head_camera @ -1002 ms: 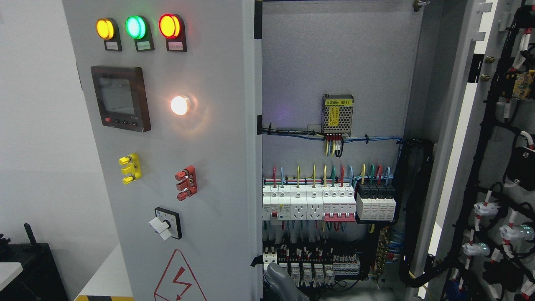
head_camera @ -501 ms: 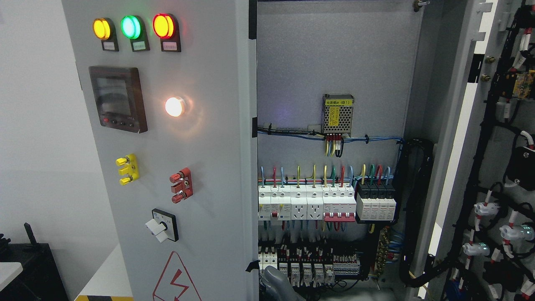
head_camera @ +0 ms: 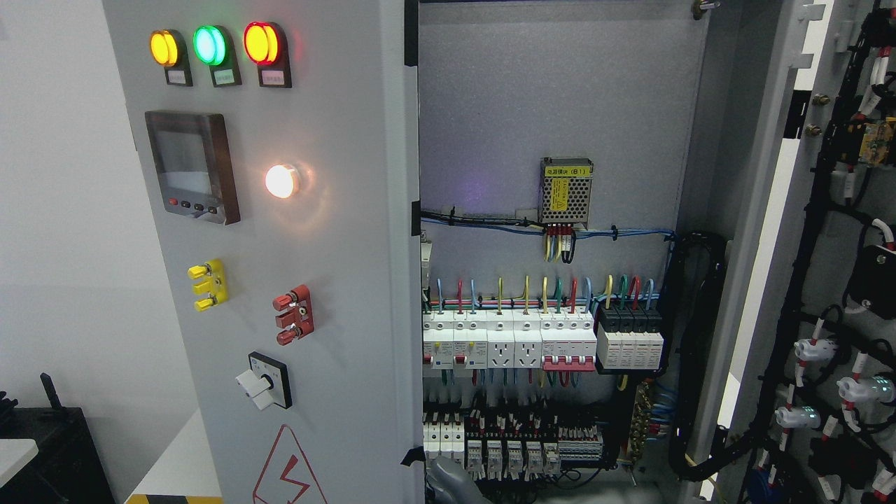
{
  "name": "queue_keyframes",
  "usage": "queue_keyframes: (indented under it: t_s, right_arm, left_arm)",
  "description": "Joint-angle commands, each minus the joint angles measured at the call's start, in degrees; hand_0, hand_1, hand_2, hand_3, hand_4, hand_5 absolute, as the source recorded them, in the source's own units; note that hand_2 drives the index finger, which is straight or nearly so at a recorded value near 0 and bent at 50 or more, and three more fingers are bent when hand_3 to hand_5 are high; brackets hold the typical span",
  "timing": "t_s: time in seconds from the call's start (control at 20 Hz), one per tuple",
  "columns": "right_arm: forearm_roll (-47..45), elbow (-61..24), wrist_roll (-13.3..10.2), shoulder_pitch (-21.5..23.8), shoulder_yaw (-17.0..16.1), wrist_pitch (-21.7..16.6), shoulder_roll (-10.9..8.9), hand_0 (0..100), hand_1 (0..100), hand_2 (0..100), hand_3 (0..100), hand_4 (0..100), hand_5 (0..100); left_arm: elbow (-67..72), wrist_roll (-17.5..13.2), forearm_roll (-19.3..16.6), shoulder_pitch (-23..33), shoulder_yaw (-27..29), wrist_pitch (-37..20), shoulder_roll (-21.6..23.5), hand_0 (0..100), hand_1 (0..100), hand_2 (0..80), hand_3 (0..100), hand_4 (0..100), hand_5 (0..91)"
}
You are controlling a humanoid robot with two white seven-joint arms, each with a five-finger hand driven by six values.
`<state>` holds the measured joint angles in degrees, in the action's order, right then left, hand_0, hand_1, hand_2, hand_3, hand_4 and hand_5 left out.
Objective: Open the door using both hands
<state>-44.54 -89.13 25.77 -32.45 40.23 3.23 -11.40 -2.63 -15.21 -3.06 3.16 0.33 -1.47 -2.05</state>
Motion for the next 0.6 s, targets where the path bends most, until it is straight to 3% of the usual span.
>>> queue_keyframes:
  t_s: [0.0, 0.55]
  right_arm:
    - [0.0, -0.5, 0.0, -0.8, 1.9, 0.0, -0.02, 0, 0, 0, 0, 0, 0]
    - [0.0, -0.3, 0.0, -2.9, 2.6, 0.0, -0.20, 0, 0, 0, 0, 0, 0]
  left_arm:
    - [0.0, 0.0, 0.0, 0.0, -0.3, -0.1, 0.0, 0, 0, 0.0, 0, 4, 0.0]
    - [0.0, -0.3, 0.1, -0.1, -0.3, -0.2, 0.1, 0, 0, 0.0, 0, 4, 0.0]
